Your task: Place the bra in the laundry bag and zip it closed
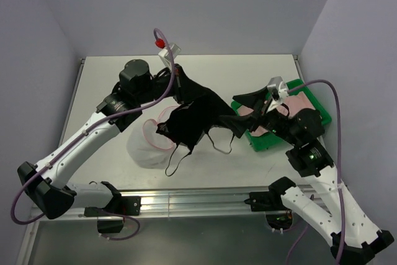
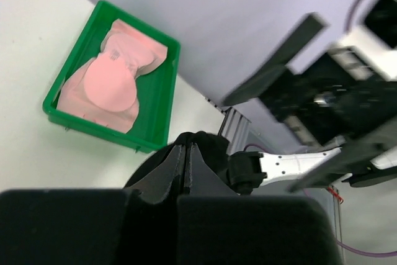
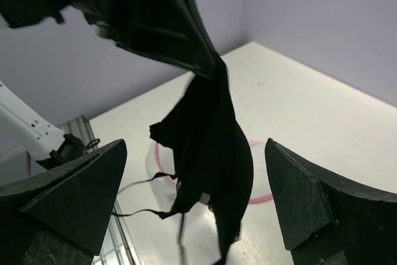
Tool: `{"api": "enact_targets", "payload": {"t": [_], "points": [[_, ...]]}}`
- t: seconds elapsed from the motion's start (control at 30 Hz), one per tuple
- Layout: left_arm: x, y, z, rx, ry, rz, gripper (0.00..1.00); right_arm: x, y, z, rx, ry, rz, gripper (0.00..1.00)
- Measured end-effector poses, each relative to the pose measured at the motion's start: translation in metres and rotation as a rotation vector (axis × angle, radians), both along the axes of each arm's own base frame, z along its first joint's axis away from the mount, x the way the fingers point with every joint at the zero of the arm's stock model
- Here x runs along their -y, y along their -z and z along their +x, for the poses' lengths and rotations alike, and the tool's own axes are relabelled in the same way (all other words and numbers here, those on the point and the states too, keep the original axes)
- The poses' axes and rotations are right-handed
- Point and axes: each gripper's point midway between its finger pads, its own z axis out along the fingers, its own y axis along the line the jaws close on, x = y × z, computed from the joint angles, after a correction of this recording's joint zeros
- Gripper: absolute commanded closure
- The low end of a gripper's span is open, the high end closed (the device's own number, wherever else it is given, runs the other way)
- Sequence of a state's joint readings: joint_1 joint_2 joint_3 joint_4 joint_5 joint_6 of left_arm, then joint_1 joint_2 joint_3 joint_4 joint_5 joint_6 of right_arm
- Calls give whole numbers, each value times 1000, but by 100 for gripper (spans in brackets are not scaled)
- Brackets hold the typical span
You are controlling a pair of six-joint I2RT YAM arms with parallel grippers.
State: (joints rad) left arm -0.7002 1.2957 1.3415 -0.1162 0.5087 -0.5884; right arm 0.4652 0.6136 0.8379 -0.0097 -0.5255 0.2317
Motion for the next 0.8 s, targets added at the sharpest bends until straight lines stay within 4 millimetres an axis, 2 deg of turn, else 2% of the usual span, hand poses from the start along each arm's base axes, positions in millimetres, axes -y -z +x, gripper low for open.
{"api": "enact_targets", "payload": {"t": [0.1,0.17,0.2,0.23,0.33,0.47,0.57,0.6,0.63,0.7,0.77,0.8], "points": [[-6,-12,-9,24,4,-39,100,-7,13,10,-37,-13,-32,0],[-10,-15,-16,29,10,-52,100,-10,20,15,-55,-18,-49,5],[-10,-16,-18,30,15,-56,100,-13,23,17,-63,-23,-55,9],[-10,-18,-19,32,22,-60,100,-14,25,19,-66,-24,-58,19],[-8,-13,-24,22,42,-64,100,-17,32,26,-77,-26,-72,34],[-6,-10,-30,15,68,-56,100,-21,37,31,-82,-36,-86,48],[-8,-11,-34,16,71,-55,100,-25,39,31,-83,-58,-89,43],[-10,-12,-36,19,70,-57,100,-26,39,31,-84,-66,-90,39],[-12,-14,-38,24,71,-60,100,-27,39,30,-85,-73,-90,28],[-16,-19,-43,40,71,-65,100,-29,39,28,-79,-92,-91,24],[-20,-24,-48,52,71,-74,100,-32,41,26,-81,-116,-98,32],[-23,-27,-51,59,71,-80,100,-33,43,25,-88,-130,-101,42]]}}
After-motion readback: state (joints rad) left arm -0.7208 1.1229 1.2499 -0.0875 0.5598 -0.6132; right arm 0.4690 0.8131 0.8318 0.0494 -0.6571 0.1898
